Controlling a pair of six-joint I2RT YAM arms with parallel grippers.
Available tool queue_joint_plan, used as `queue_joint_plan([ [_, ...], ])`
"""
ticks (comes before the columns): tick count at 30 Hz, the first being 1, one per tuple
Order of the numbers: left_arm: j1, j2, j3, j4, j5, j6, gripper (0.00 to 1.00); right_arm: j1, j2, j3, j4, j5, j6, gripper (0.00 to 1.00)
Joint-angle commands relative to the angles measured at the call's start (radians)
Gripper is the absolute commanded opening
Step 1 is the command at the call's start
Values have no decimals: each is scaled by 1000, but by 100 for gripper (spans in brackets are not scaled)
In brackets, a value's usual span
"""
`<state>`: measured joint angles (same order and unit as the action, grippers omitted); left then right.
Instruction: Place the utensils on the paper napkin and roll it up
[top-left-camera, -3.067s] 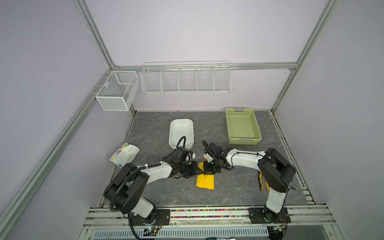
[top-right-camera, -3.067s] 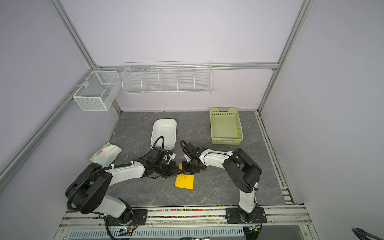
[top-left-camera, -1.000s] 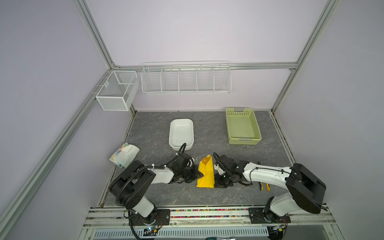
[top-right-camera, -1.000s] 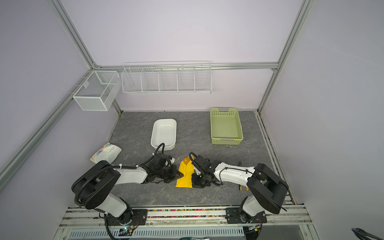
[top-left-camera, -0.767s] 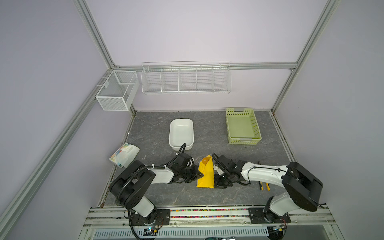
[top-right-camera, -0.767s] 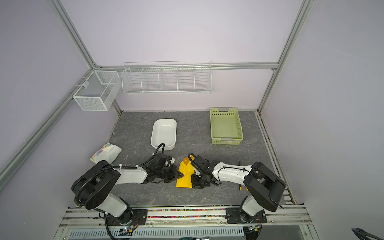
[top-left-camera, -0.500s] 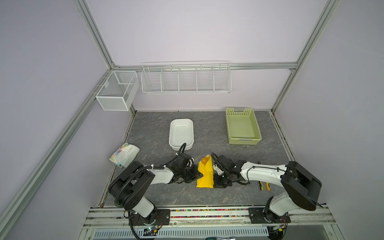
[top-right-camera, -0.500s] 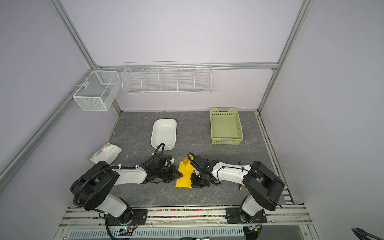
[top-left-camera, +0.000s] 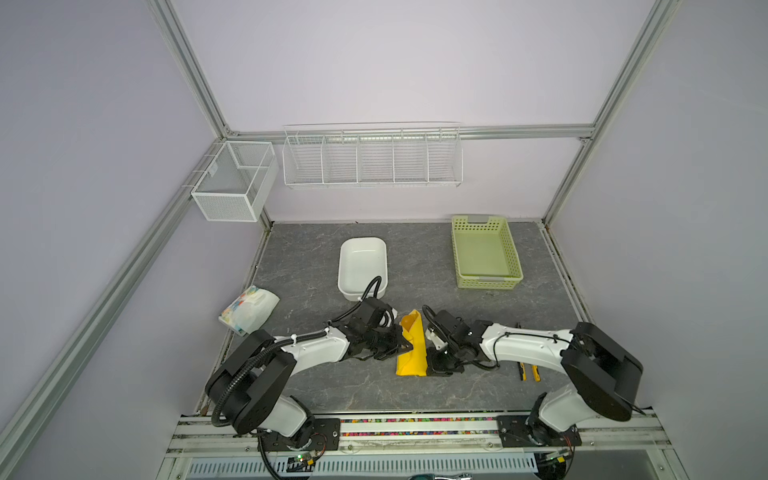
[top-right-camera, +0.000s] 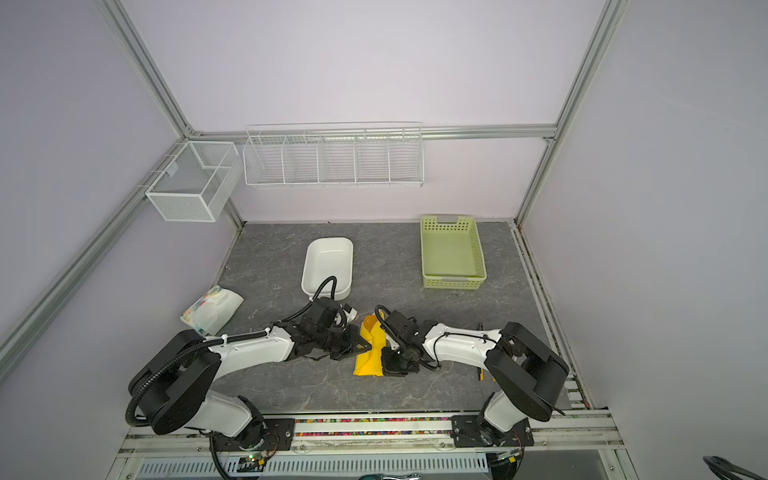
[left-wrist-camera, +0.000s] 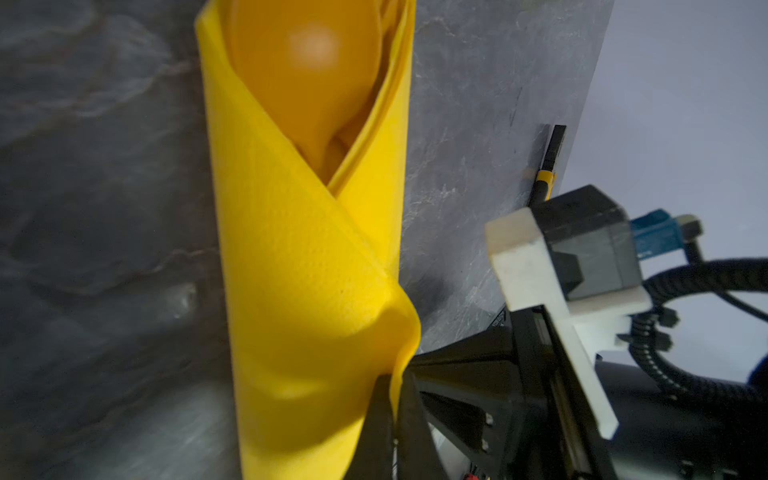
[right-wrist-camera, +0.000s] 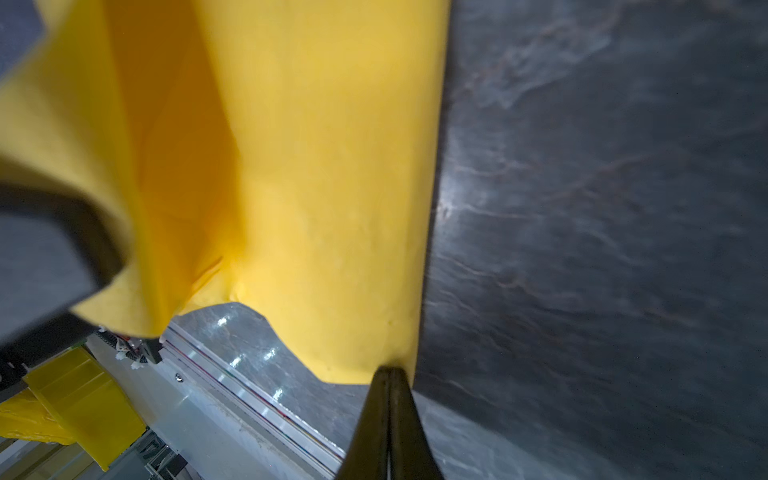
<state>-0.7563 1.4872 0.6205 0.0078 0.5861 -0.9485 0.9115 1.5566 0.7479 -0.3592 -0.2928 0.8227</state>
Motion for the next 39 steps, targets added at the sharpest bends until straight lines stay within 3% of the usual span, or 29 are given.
queue_joint_plan([
  [1, -17, 31, 43, -13, 17, 7, 0, 6, 44, -8, -6, 46, 4, 7],
  [22, -60, 215, 139, 102, 31, -77, 0, 13, 38, -25, 20, 42, 3, 7],
  [28, -65, 279, 153, 202, 62, -127, 0, 17, 30, -27, 13, 46, 1, 7],
  [39, -78, 324, 154, 251, 15, -184, 0, 20, 10, -33, -3, 62, 0, 7],
])
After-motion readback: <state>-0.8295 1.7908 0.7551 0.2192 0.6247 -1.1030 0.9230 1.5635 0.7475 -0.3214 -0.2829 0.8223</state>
